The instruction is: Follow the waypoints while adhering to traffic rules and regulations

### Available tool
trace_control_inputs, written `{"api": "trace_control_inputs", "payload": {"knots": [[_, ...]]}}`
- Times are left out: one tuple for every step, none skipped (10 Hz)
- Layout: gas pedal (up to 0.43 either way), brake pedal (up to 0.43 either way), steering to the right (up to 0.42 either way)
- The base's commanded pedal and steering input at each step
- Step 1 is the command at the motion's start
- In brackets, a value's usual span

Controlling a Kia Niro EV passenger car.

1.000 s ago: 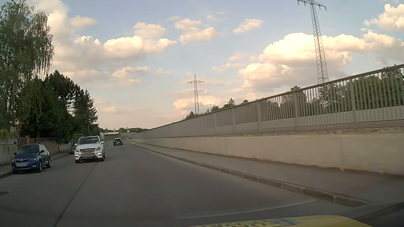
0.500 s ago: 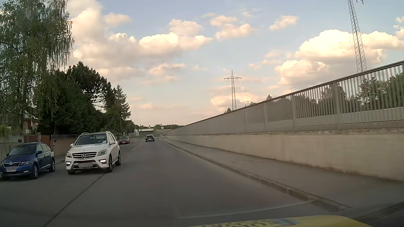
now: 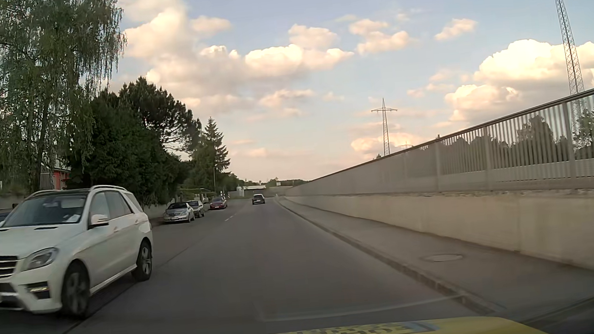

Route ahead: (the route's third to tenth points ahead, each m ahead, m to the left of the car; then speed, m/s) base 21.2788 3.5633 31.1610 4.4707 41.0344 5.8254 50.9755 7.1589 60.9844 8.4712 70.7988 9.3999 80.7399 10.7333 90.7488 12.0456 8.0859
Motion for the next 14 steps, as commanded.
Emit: {"api": "trace_control_inputs", "payload": {"knots": [[0.039,0.0,-0.096],[0.039,0.0,-0.087],[0.039,0.0,-0.078],[0.039,0.0,-0.071],[0.047,0.0,-0.065],[0.047,0.0,-0.056],[0.059,0.0,-0.046],[0.067,0.0,-0.03],[0.087,0.0,-0.015],[0.098,0.0,-0.008],[0.11,0.0,-0.004],[0.11,0.0,-0.002],[0.118,0.0,-0.001],[0.118,0.0,-0.003]]}}
